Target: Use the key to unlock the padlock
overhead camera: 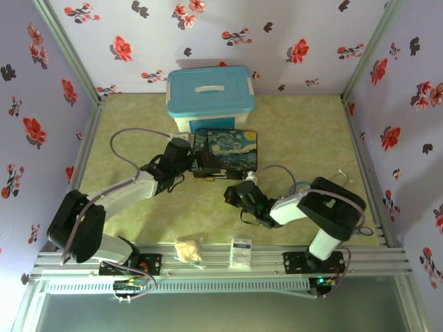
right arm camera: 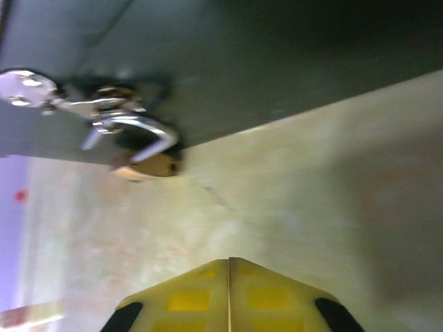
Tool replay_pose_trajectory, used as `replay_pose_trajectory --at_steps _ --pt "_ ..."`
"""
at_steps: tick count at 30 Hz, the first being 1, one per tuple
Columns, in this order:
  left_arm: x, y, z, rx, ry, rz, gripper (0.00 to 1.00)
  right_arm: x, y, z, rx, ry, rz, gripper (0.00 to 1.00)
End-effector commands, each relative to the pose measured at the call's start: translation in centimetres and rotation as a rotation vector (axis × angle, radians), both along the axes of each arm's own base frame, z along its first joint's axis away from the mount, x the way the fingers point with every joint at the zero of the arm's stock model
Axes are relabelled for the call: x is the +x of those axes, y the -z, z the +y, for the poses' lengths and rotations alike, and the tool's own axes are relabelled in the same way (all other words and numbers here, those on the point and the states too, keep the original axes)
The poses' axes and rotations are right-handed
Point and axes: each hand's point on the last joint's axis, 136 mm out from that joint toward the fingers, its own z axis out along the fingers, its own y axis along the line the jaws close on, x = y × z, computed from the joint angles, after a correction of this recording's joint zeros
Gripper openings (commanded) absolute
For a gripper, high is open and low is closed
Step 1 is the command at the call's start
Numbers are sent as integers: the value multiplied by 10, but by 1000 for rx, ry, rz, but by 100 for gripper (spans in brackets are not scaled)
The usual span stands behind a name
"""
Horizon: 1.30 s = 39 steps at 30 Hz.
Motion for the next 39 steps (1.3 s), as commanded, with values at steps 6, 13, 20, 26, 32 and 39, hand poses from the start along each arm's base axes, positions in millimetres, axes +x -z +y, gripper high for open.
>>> replay_pose_trajectory --at_steps 6,13,20,26,32,39 --pt "-40 3 8 68 163 -40 60 6 -8 -51 -347 -8 -23 21" --pt "-55 53 8 -94 41 94 30 18 -39 -23 -268 -130 -168 37" --pt "-56 92 -6 -84 -48 177 27 25 -30 -11 -271 -148 -172 37" --pt "-48 112 -6 12 -158 147 19 24 -30 -16 -292 -121 -183 37" --pt "-40 107 -23 -30 -149 92 20 22 -34 -36 -305 -66 -198 40" --pt "-34 105 -55 -42 -63 58 21 24 -29 -31 -253 -65 -198 42"
